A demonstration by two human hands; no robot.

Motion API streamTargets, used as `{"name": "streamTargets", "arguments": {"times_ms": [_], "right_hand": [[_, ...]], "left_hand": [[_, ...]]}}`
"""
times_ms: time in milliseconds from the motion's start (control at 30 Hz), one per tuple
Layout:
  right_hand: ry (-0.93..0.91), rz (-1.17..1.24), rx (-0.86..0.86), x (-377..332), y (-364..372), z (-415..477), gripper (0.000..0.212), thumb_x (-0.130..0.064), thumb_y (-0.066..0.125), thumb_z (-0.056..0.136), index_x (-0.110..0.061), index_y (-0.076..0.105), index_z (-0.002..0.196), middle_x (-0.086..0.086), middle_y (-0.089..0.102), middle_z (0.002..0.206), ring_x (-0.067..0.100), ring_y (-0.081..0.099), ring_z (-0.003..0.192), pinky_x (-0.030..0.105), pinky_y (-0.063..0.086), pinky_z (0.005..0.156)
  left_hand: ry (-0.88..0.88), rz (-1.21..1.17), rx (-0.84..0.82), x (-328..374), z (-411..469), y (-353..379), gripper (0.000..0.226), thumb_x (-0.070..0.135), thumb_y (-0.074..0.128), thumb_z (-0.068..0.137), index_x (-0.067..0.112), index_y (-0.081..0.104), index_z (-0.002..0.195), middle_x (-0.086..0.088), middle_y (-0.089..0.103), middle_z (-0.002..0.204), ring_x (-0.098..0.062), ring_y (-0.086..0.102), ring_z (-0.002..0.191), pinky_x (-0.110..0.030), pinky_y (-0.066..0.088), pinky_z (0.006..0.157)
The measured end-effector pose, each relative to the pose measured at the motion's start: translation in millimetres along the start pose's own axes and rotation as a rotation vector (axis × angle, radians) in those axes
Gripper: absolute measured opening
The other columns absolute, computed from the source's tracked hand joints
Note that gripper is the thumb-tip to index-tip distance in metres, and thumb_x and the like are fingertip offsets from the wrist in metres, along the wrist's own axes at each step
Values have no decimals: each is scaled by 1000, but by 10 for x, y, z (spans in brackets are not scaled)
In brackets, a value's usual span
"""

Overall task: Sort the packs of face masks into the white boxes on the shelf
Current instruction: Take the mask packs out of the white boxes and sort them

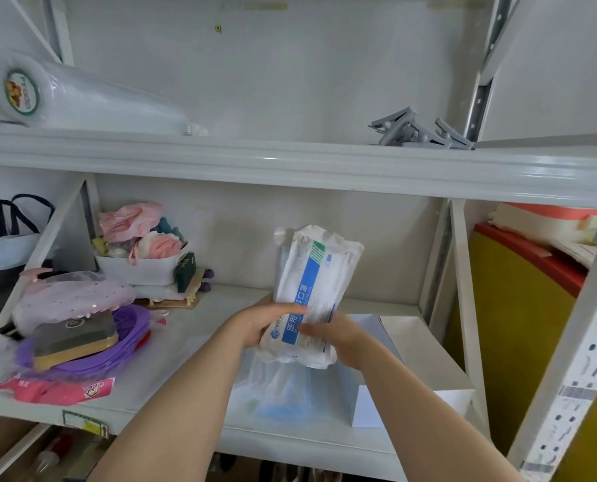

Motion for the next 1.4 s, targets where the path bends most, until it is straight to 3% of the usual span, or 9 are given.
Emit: {"name": "streamTargets", "arguments": {"times_ms": [200,300,400,500,733,967,1100,1300,1400], "right_hand": [[-114,-56,260,279,-111,332,101,-37,97,37,-34,44,123,2,61,121,22,64,109,44,58,83],[-161,-229,324,35,-58,86,99,-34,92,40,-28,34,120,-4,50,118,15,56,111,40,55,89],[-163,-283,238,-36,-68,-55,84,-11,86,64,-18,26,121,-6,49,115,12,56,108,30,52,87],[-169,-302,199,-9,-82,-74,77,-5,81,70,-18,25,121,-10,53,110,7,58,101,24,53,77],[-94,-128,199,373,60,13,72,4,70,70,-27,35,125,1,59,121,12,61,108,33,56,90],[-173,-149,155,356,164,54,66,12,69,73,-22,41,122,-1,62,117,12,63,107,18,56,70],[-291,-409,288,-54,33,80,65,-29,83,56,-46,42,104,-8,57,111,8,61,104,32,57,83],[-142,-202,116,-319,-126,2,66,-18,78,78,-15,29,122,-2,59,111,8,66,94,21,58,67],[-64,-249,235,-353,-266,28,78,-35,85,67,-15,39,126,-2,65,110,15,69,93,34,60,79]], "left_hand": [[288,132,282,260,22,50,63,43,84,64,22,60,118,0,72,112,-17,70,96,-28,59,74],[320,178,269,173,-38,96,55,47,75,74,29,55,121,8,71,110,-13,68,93,-18,56,60],[292,207,201,50,-18,52,77,51,82,55,31,56,124,12,70,115,-11,67,105,-39,56,91],[250,275,223,-34,17,-33,79,41,91,48,32,59,120,13,71,112,-12,66,106,-42,57,88],[221,303,242,-277,-34,-59,67,15,90,60,30,55,116,14,69,101,-6,66,95,-12,52,63],[141,95,328,-445,45,-138,59,21,90,57,27,63,109,8,74,101,-17,69,97,-30,57,74],[239,94,335,-31,83,-147,46,17,86,67,25,67,109,6,75,101,-13,72,91,-20,55,67],[217,-56,247,271,158,-54,41,21,80,74,22,67,112,-4,77,99,-25,74,89,-41,60,77],[154,-205,259,198,256,40,43,23,81,72,18,68,113,-11,76,98,-32,73,90,-51,58,84]]}}
Point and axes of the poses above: each hand's wrist, its own z-axis towards the middle knuckle, its own y-axis out of the palm, x = y × z, the point moved 4 cm from there along z, towards the middle knuckle
